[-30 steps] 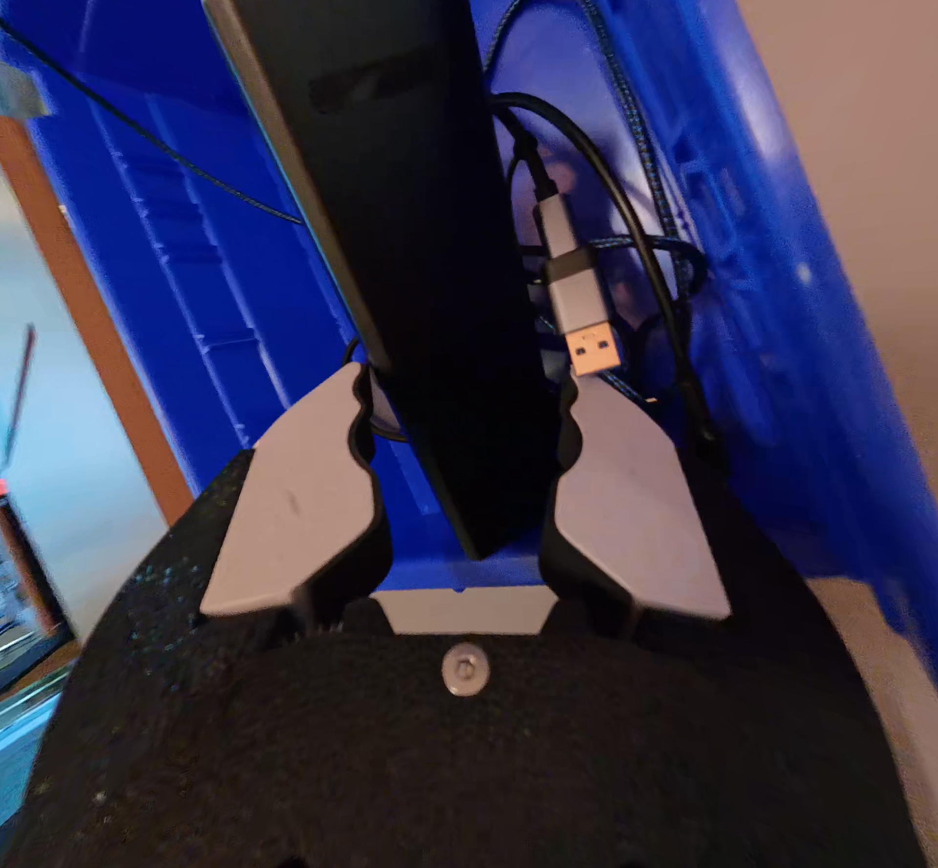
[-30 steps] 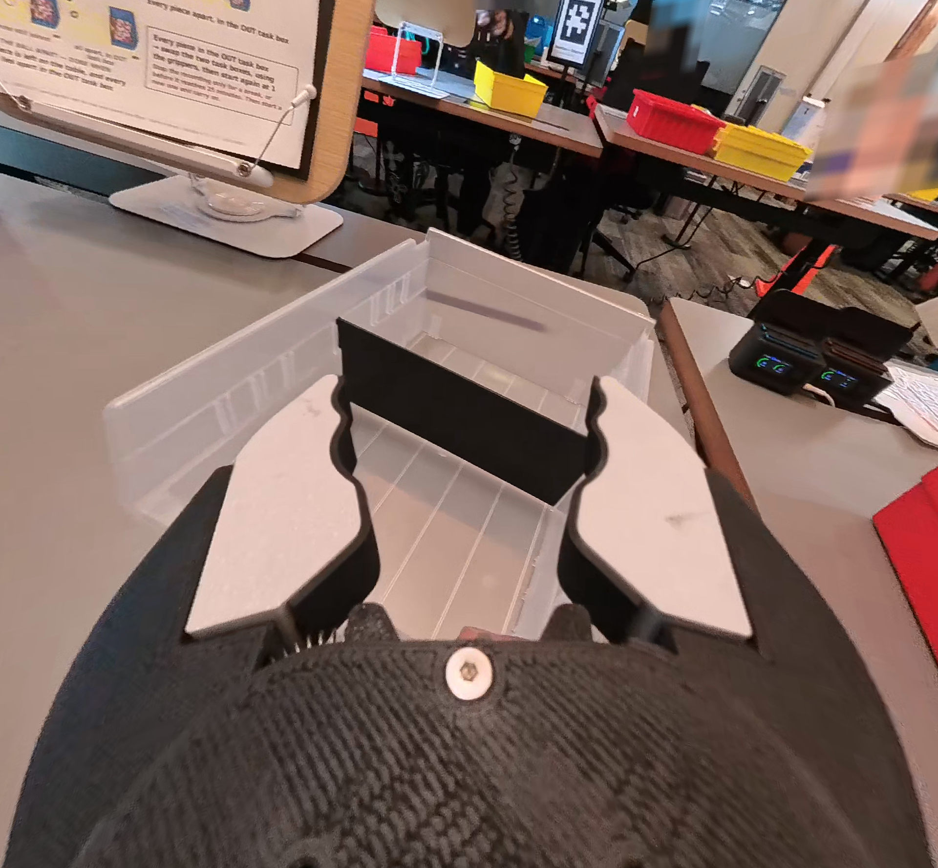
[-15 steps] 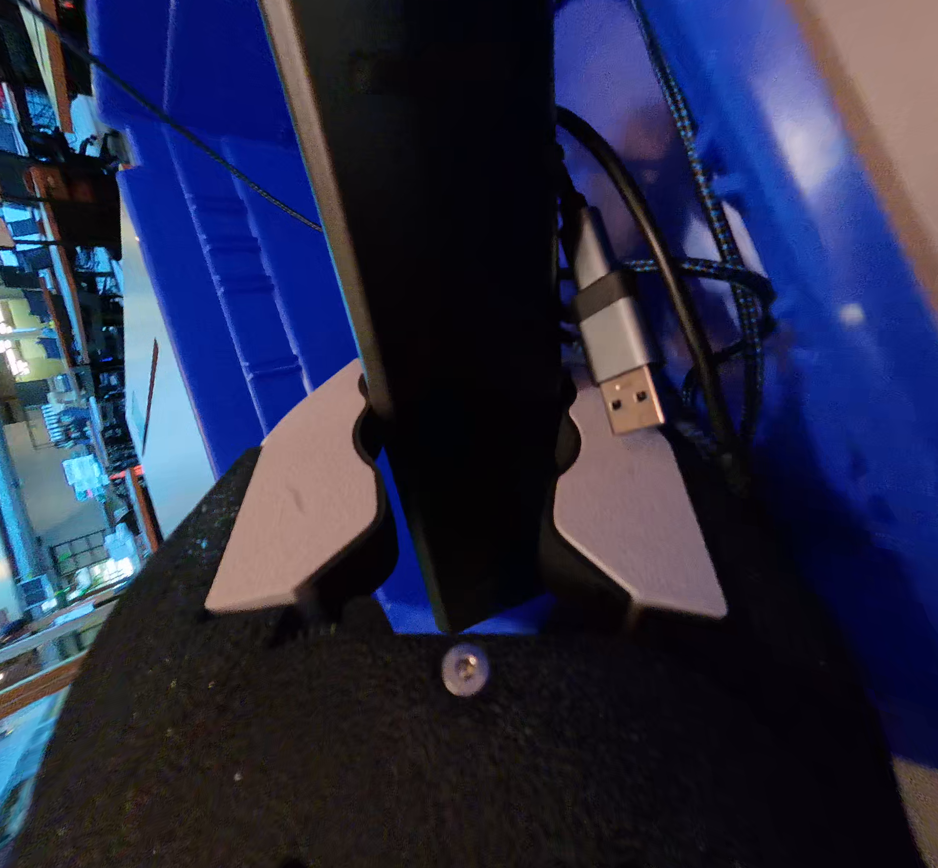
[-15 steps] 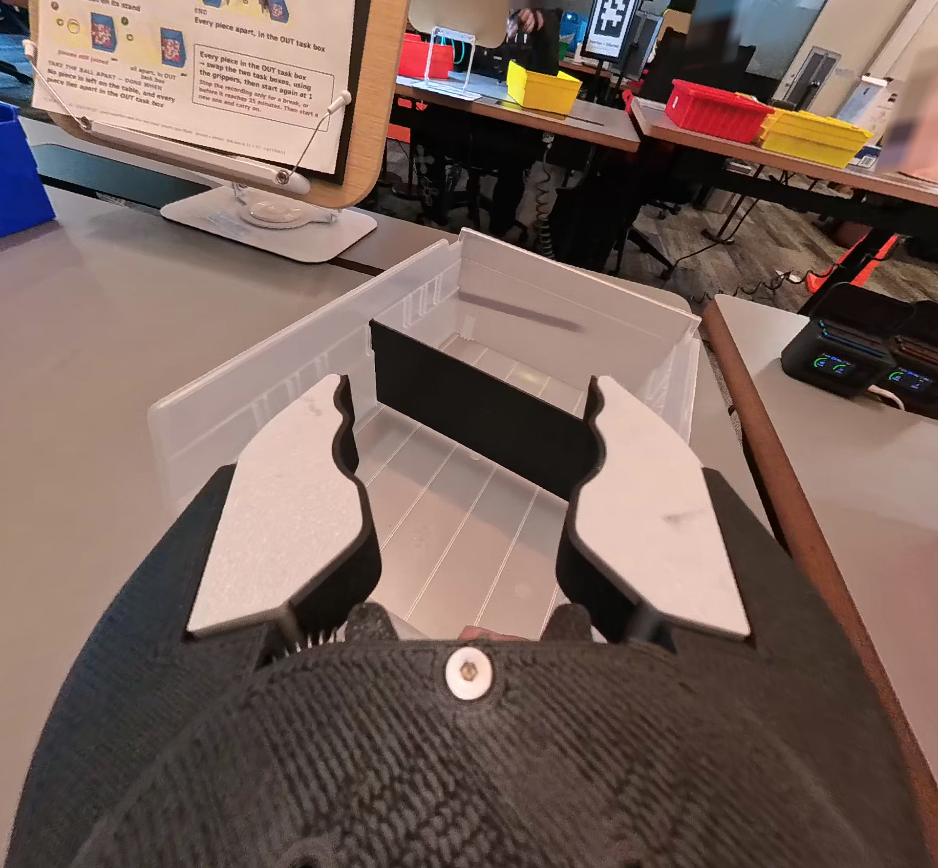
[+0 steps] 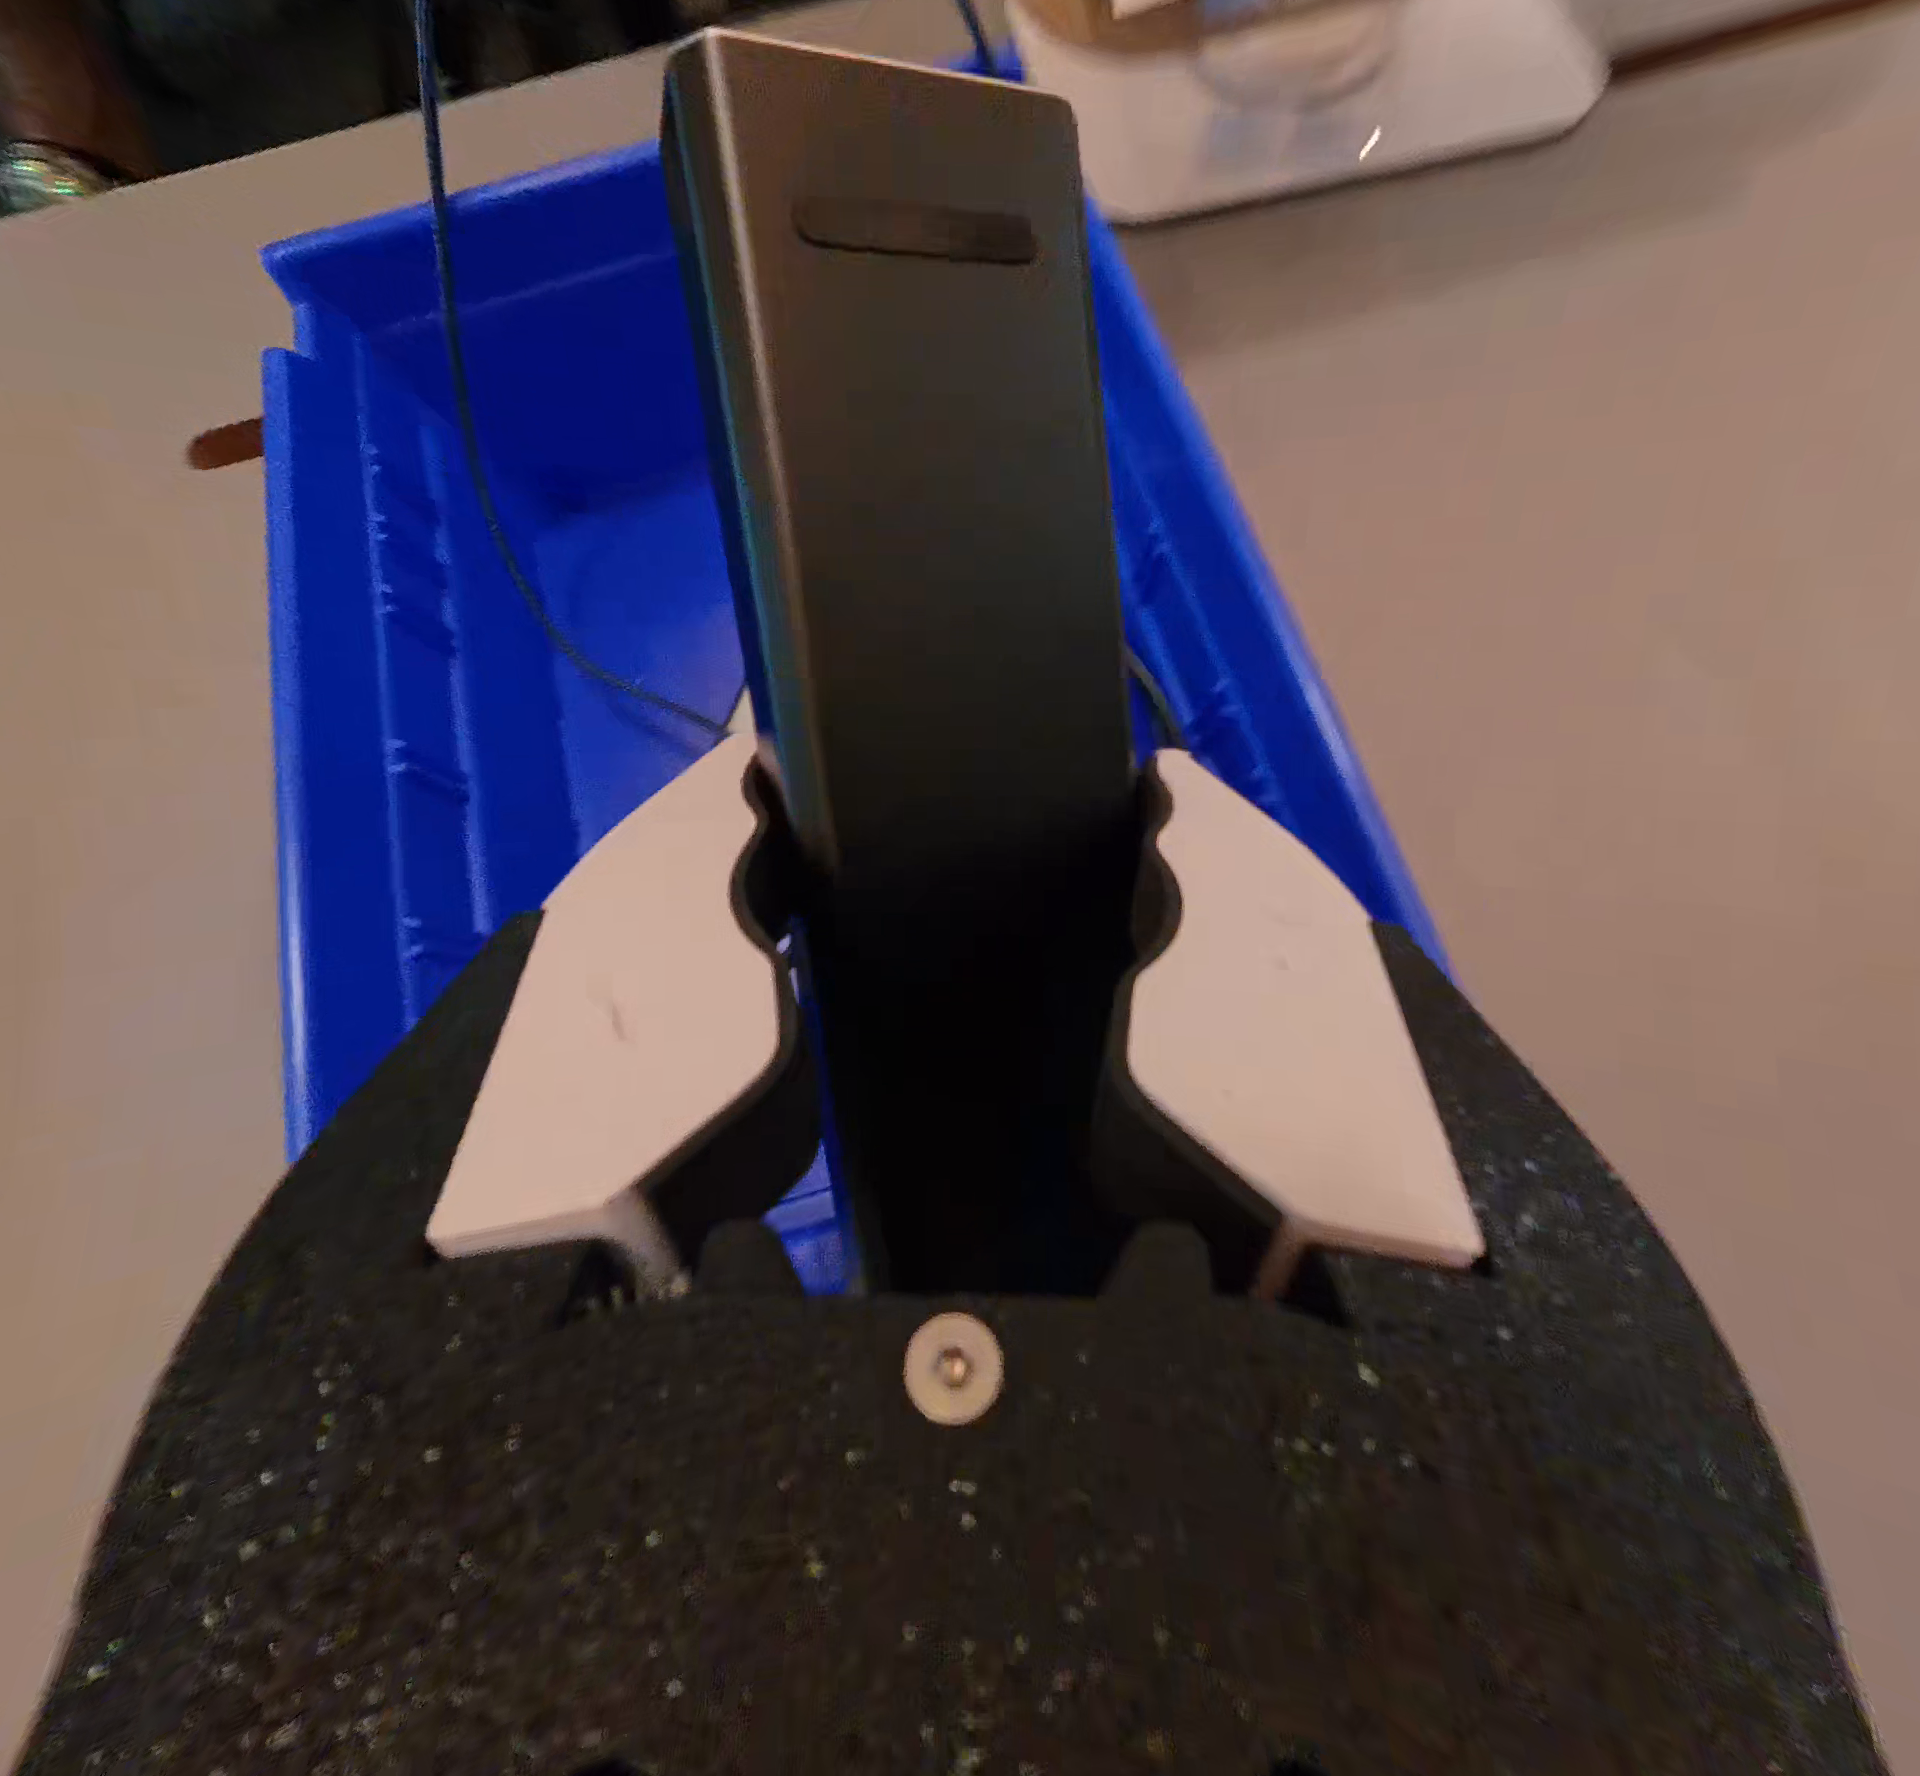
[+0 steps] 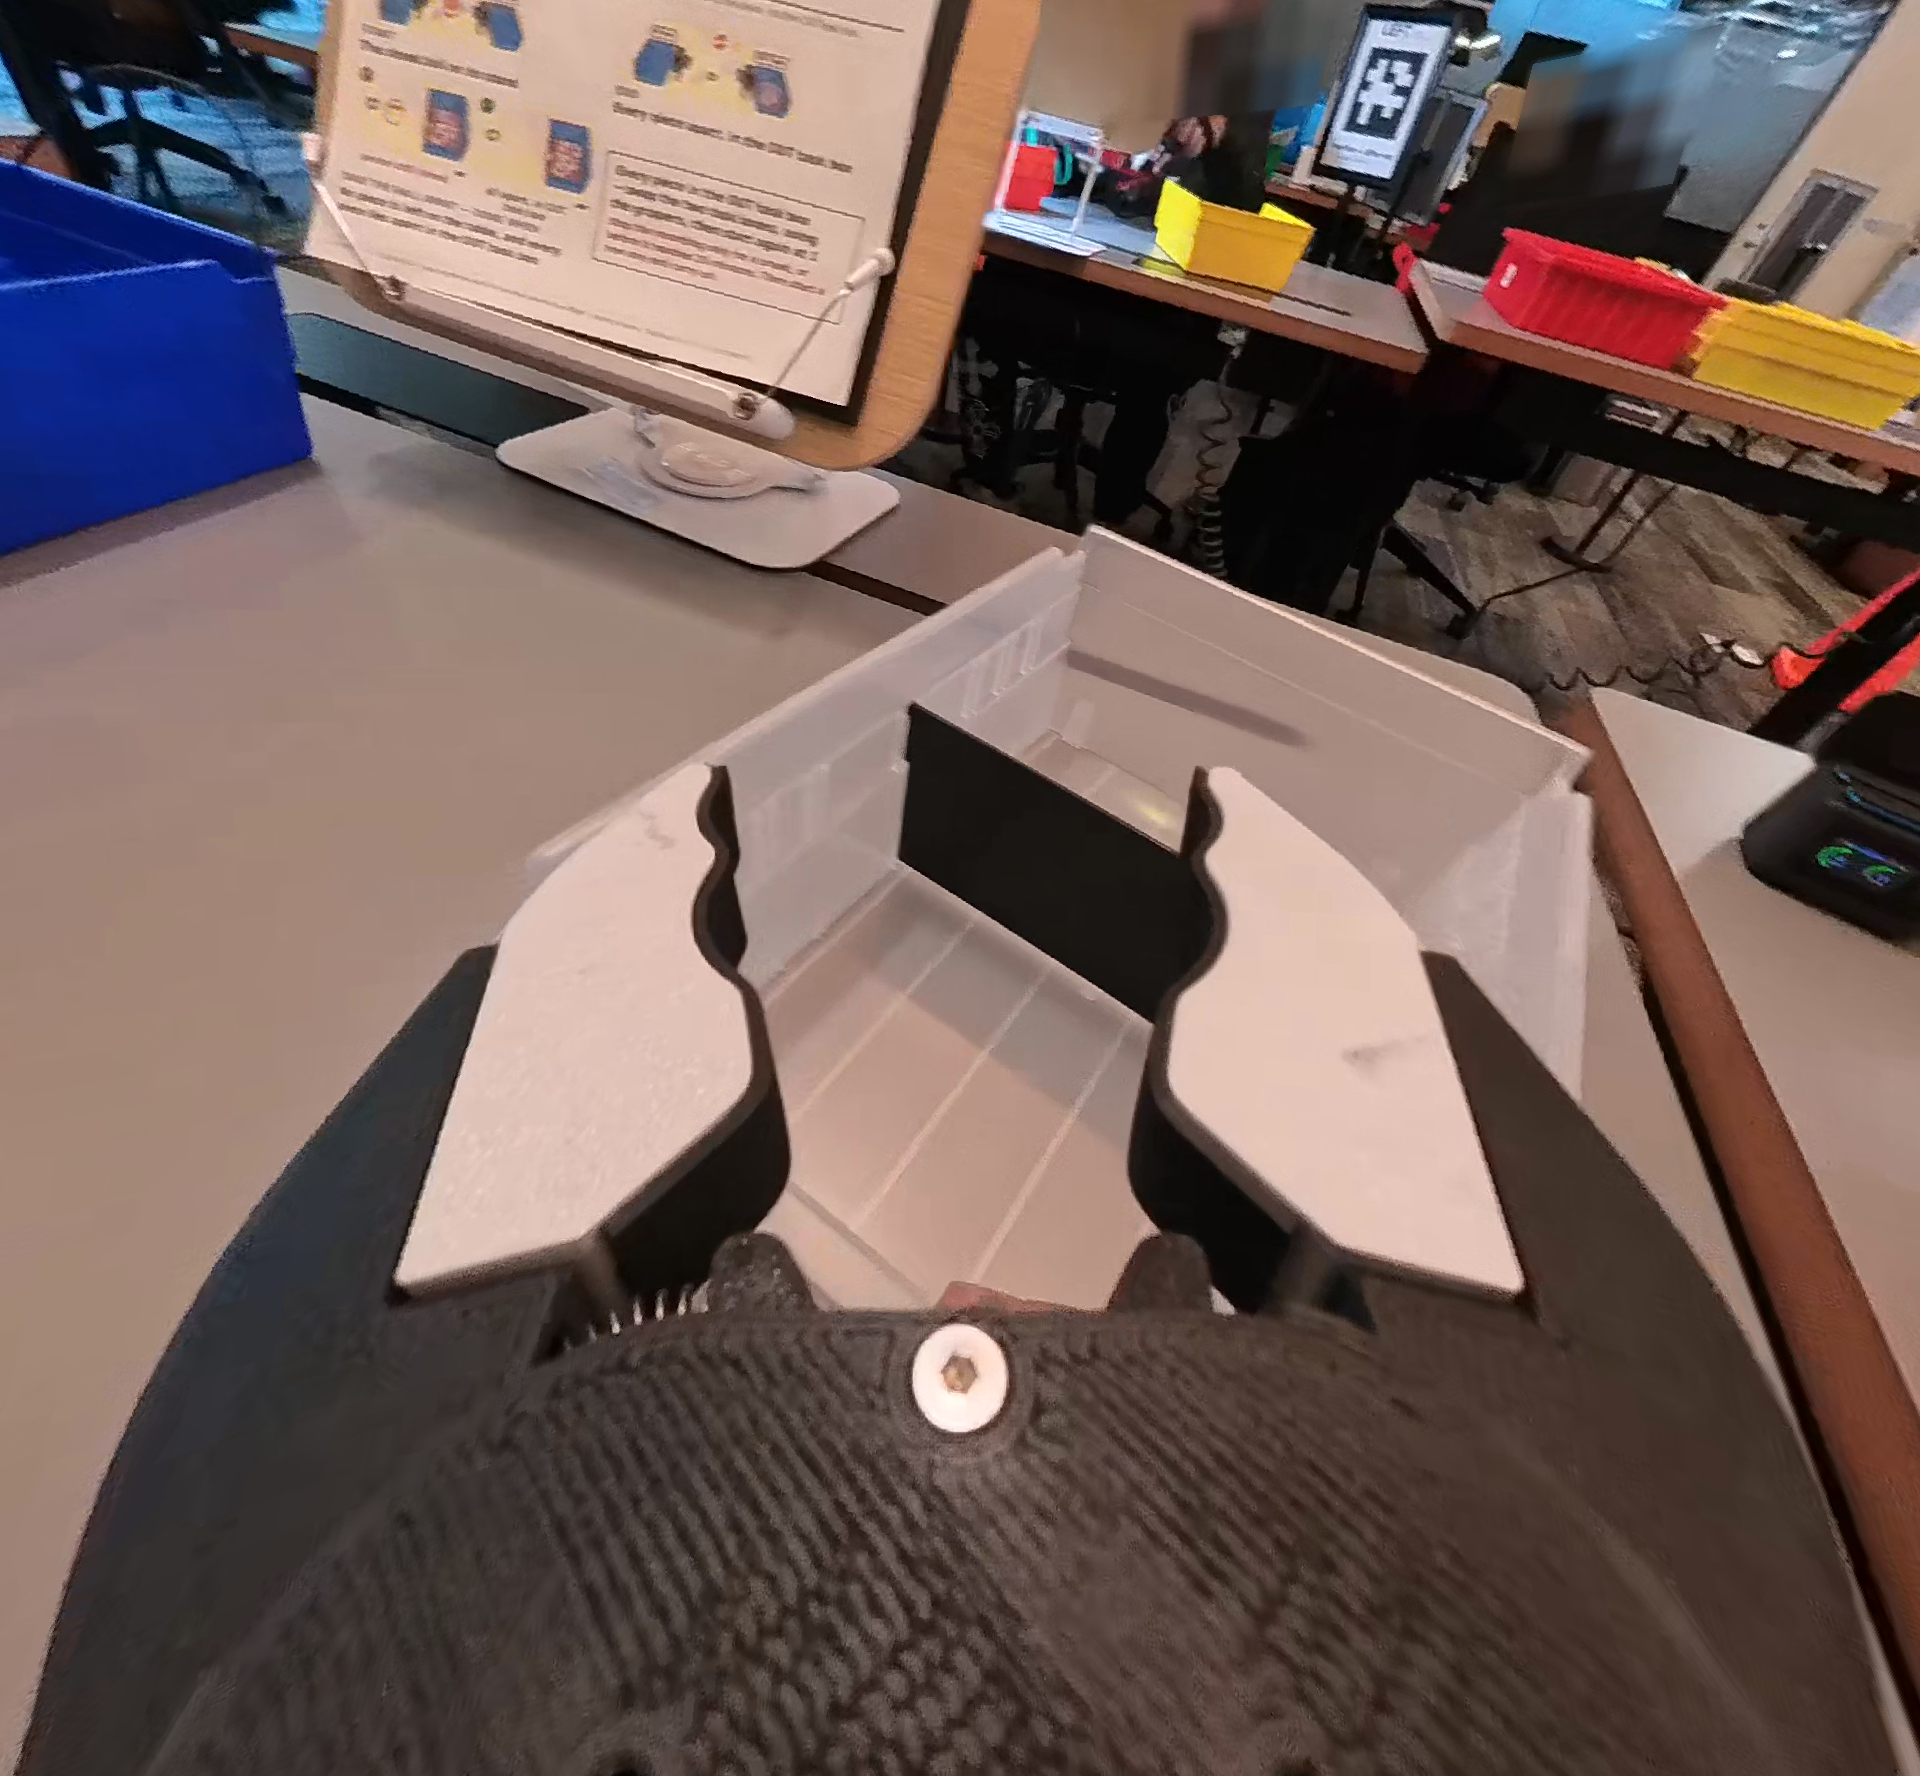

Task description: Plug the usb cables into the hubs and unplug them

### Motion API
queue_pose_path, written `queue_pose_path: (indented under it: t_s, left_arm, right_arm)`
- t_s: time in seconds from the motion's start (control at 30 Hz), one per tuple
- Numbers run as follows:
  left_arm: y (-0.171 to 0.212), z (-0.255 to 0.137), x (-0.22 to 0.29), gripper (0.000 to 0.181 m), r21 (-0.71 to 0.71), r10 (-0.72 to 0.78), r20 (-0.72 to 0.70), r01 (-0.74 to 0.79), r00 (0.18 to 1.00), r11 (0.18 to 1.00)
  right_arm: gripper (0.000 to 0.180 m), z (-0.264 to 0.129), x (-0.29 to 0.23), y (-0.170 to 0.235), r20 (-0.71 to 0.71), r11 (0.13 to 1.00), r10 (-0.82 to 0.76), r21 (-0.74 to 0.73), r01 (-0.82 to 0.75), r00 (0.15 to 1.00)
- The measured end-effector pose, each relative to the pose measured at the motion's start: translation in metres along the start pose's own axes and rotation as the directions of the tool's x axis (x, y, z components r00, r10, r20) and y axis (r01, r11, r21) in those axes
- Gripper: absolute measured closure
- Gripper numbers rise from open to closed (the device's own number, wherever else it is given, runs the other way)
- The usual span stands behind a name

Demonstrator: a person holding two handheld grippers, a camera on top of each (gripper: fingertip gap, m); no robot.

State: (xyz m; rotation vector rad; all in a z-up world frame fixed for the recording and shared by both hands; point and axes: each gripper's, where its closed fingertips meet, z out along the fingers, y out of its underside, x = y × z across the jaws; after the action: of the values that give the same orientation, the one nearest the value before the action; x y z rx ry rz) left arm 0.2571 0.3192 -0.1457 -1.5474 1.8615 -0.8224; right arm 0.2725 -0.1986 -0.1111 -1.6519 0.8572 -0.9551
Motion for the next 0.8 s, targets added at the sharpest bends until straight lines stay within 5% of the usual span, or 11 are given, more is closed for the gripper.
queue_pose_path:
  t_s: [0.17,0.33,0.63,0.8]
  left_arm:
    - [-0.027,-0.031,0.013,0.118,0.198,-0.17,-0.265,0.226,0.949,0.954]
    - [-0.052,-0.072,0.035,0.117,0.362,-0.18,-0.587,0.455,0.789,0.813]
    - [-0.091,-0.161,0.098,0.118,0.503,0.146,-0.828,0.602,0.542,0.62]
    - [-0.132,-0.215,0.143,0.118,0.574,0.333,-0.812,0.55,0.479,0.607]
  right_arm:
    - [0.1,0.007,-0.045,-0.011,0.132,0.999,-0.012,0.035,0.007,0.991]
    - [0.1,0.012,-0.11,-0.014,0.319,0.997,-0.065,0.048,0.053,0.946]
    - [0.106,-0.015,-0.222,-0.044,0.675,0.983,0.062,0.087,-0.162,0.735]
    - [0.106,-0.032,-0.238,-0.063,0.72,0.97,0.043,0.135,-0.201,0.693]
